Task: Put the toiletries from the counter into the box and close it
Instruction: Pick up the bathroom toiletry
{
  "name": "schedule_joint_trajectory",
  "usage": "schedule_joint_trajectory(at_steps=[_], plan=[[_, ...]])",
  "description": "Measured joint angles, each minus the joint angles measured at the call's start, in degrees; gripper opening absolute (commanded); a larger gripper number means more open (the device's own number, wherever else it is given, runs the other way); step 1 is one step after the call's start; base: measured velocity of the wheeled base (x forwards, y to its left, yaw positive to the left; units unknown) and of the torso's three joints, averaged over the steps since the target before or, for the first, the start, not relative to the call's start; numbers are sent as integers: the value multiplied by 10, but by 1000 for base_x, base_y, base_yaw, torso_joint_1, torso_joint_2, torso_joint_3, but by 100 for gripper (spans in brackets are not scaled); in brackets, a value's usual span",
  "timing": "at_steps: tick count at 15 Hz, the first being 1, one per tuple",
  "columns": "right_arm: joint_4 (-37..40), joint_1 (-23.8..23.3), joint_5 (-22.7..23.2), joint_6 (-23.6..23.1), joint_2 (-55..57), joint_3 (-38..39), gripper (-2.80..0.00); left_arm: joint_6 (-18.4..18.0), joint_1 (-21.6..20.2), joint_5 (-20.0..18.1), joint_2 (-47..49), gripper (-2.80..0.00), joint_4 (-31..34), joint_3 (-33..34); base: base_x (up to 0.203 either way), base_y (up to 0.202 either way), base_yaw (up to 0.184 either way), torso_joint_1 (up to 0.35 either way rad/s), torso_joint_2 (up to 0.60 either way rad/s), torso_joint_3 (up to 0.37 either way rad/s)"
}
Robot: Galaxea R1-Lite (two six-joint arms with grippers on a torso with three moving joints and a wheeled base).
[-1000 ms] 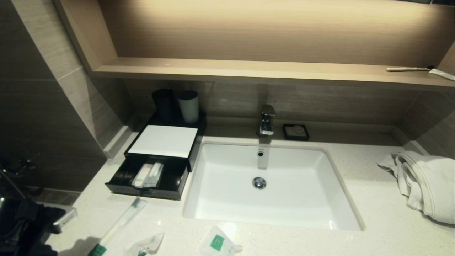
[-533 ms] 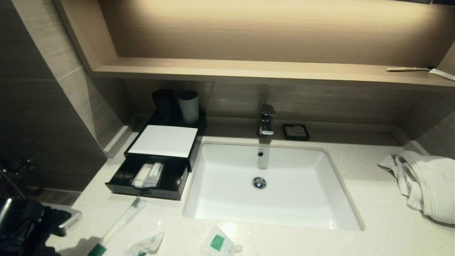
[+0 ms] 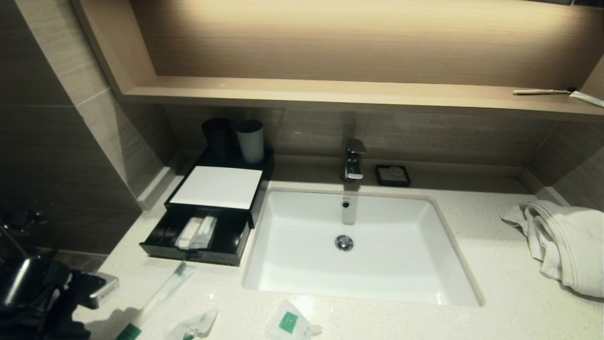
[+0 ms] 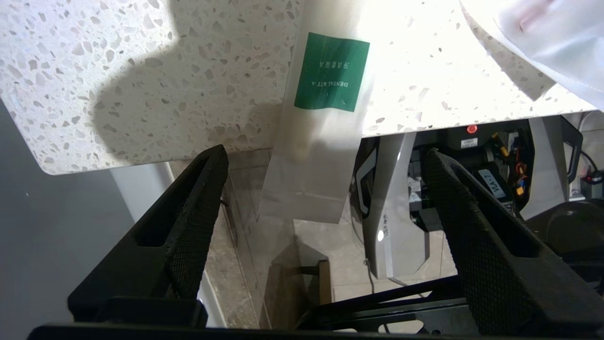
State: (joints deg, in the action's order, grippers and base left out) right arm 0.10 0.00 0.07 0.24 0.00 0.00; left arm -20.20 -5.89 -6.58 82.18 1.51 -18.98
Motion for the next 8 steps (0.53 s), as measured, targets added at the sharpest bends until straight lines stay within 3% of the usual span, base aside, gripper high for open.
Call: schedule_joint_trajectory(at_steps=[8], plan=[[0, 0, 0, 0, 0, 0, -280, -3, 0, 2, 11, 0, 0, -1, 0, 0, 0, 0, 0, 0]])
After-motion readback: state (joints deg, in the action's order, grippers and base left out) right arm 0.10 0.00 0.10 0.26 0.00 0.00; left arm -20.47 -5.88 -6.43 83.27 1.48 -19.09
